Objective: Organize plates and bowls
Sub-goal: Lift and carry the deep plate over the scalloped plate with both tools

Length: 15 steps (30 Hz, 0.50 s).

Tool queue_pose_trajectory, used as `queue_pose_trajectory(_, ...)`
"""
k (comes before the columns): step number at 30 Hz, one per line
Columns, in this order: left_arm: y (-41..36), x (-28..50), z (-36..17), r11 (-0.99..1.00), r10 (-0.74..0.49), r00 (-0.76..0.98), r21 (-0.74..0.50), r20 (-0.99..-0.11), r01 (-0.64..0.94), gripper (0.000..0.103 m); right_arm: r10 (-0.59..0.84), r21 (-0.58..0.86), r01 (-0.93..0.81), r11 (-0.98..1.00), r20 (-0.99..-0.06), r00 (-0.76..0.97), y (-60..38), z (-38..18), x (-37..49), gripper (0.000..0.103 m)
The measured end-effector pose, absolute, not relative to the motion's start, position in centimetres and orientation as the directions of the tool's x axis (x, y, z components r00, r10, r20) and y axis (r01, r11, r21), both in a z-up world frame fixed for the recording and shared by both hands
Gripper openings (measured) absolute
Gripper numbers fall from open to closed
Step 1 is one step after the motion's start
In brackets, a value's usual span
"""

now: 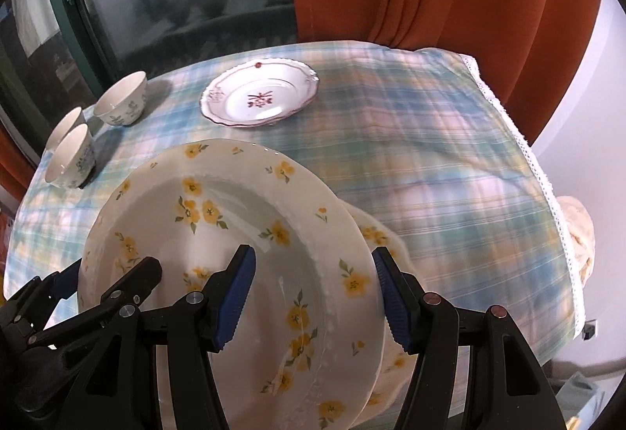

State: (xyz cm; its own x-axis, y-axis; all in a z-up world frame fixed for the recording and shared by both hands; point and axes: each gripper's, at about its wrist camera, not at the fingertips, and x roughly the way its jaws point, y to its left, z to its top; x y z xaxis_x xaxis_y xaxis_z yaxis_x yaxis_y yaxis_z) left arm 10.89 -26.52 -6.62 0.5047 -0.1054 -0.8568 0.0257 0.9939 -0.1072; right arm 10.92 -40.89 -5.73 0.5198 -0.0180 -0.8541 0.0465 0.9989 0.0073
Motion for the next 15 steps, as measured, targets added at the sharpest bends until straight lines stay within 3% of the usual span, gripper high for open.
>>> queue_pose_trajectory(15, -32.8, 11.8, -8.9, 0.992, -0.128, 0.438, -0.120, -0.890, 0.046, 0.070, -0.041, -0.003, 0.082, 0.997, -0.883, 0.467, -47.7, -7.9, 11.2, 0.066)
